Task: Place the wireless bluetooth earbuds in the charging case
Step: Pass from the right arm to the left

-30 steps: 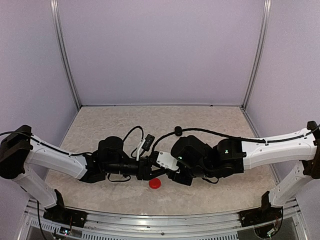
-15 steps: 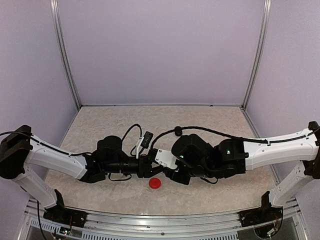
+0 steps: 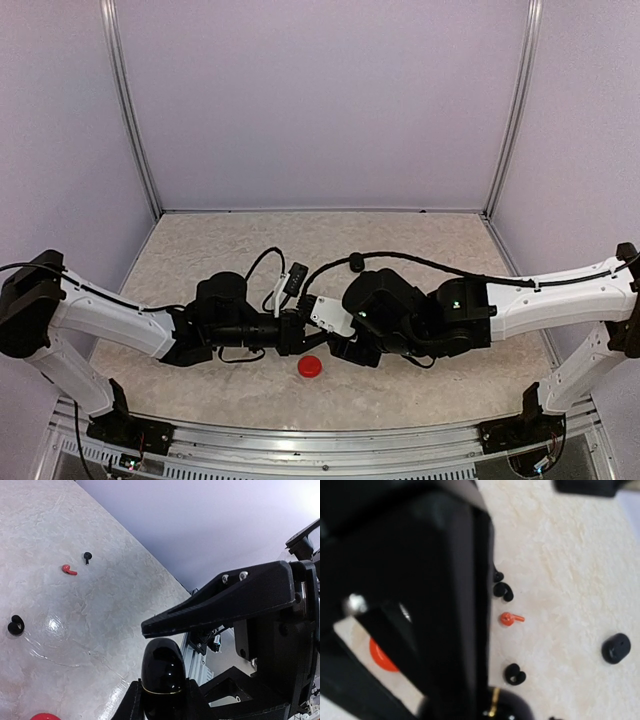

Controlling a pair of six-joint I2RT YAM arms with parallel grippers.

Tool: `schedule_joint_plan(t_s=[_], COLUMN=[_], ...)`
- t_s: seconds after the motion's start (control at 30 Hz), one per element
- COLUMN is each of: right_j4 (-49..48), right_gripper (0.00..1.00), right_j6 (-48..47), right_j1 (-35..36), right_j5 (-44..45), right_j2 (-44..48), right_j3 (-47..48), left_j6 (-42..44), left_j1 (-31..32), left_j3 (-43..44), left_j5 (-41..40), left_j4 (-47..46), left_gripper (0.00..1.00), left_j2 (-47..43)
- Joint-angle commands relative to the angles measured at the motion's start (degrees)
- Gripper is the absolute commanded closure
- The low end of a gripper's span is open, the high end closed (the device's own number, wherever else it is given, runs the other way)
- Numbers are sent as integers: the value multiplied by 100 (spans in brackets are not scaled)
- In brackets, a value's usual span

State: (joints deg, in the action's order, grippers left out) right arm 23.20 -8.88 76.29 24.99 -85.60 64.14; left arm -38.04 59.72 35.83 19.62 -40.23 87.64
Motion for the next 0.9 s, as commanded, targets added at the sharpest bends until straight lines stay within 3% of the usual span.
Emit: schedule_joint_plan(t_s=[0.0, 0.37, 0.63, 0.87], right_j4=[-193, -738, -312, -789], right_gripper=[34, 4, 1, 3], right_j6=[141, 151, 473, 817], right_j1=[48, 42, -28, -1078], right_j5=[48, -938, -1855, -4299], right_j2=[13, 731, 1193, 1726], right_j3=[107, -564, -249, -422], left_j6=[131, 595, 1297, 2416], left_j1=[45, -179, -235, 40], left_j3=[-90, -624, -1286, -1612], left_j5=[2, 2, 375, 232], left_j4=[20, -357, -1096, -1103], left_gripper=[93, 95, 94, 92], left_j2=[-113, -824, -1467, -2133])
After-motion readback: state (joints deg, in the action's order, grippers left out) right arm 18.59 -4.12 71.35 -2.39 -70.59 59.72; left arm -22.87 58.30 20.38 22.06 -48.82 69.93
